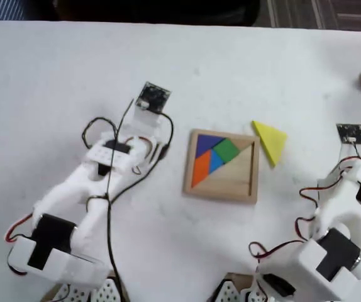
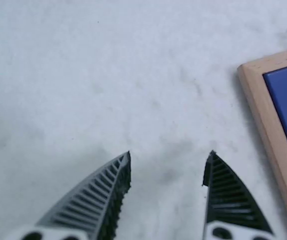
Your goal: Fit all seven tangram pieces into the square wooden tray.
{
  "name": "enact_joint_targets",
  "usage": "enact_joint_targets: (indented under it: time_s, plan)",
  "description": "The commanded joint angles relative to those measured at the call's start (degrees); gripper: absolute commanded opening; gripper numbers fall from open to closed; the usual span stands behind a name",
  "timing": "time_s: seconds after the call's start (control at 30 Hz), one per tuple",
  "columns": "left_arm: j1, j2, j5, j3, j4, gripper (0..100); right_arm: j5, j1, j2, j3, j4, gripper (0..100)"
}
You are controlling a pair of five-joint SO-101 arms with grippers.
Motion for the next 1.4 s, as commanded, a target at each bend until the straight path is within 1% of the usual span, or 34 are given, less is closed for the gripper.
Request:
enact_joint_targets:
  time_s: [0.0,0.23,0.37,0.47,0.67,0.93,1.07,1.27,1.37]
  plan:
    - [-0.92,-0.22,-0.53,-3.16,-1.32,24,0.97,1.54,-0.40,-1.05,-2.15,22.9]
    - [-0.92,-0.22,-0.53,-3.16,-1.32,24,0.97,2.15,1.19,-2.11,-1.89,22.9]
    - [-0.92,-0.22,-0.53,-3.16,-1.32,24,1.14,0.84,5.93,-2.64,-2.24,22.9]
    - [-0.92,-0.22,-0.53,-3.16,-1.32,24,3.52,-0.04,10.24,-3.69,-2.15,22.9]
    - [-0.92,-0.22,-0.53,-3.16,-1.32,24,4.92,-0.92,18.15,-7.30,-1.80,22.9]
    - [-0.92,-0.22,-0.53,-3.16,-1.32,24,5.54,-2.95,23.25,-8.53,-1.36,23.0]
    - [-0.92,-0.22,-0.53,-3.16,-1.32,24,9.23,-4.88,24.40,-8.62,2.24,23.0]
    - [-0.92,-0.22,-0.53,-3.16,-1.32,24,9.93,-4.97,25.89,-8.70,2.33,23.0]
    - [-0.92,-0.22,-0.53,-3.16,-1.32,24,12.66,-4.88,26.77,-8.70,2.59,23.1]
